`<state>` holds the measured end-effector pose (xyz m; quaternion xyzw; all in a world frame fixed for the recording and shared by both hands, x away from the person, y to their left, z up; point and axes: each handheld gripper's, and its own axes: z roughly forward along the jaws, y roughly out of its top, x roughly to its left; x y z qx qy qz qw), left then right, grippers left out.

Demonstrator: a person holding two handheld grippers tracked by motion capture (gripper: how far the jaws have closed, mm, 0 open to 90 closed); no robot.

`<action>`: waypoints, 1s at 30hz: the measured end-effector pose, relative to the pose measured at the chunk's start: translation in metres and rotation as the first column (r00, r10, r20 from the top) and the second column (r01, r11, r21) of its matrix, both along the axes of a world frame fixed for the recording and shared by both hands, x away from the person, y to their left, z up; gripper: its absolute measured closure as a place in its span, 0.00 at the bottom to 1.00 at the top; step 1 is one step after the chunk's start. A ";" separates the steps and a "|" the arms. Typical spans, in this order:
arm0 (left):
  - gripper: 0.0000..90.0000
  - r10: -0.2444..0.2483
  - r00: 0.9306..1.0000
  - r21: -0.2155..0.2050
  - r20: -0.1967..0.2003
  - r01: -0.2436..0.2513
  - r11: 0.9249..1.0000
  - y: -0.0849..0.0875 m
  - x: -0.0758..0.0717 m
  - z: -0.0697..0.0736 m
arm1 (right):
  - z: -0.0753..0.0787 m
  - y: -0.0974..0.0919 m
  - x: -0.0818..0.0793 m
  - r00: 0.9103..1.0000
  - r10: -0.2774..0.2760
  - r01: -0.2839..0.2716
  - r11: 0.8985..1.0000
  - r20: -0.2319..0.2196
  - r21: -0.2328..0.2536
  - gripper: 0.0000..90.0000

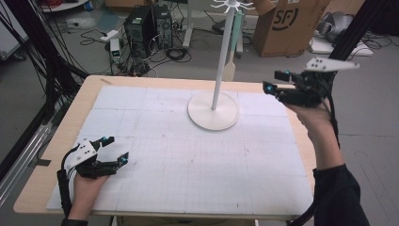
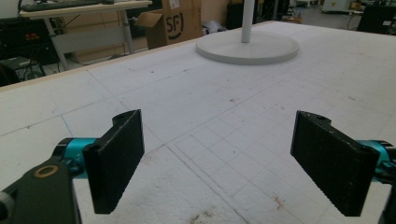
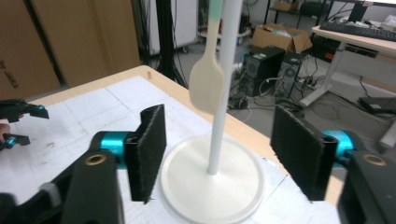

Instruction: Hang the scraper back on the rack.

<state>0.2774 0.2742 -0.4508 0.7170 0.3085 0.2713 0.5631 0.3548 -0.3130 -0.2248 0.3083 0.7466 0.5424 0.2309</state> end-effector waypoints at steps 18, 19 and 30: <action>0.19 0.001 1.000 -0.007 0.003 -0.001 1.000 0.001 0.000 0.000 | -0.168 -0.012 -0.059 1.000 0.005 -0.003 0.999 -0.028 0.051 0.24; 0.19 0.002 1.000 -0.009 0.003 -0.002 1.000 0.001 0.000 0.000 | -0.175 -0.011 -0.059 0.999 -0.001 0.002 0.999 -0.034 0.049 0.24; 0.19 0.008 1.000 -0.017 -0.002 -0.008 1.000 0.001 0.000 0.000 | -0.214 -0.006 -0.062 0.995 -0.028 0.031 0.999 -0.094 0.027 0.23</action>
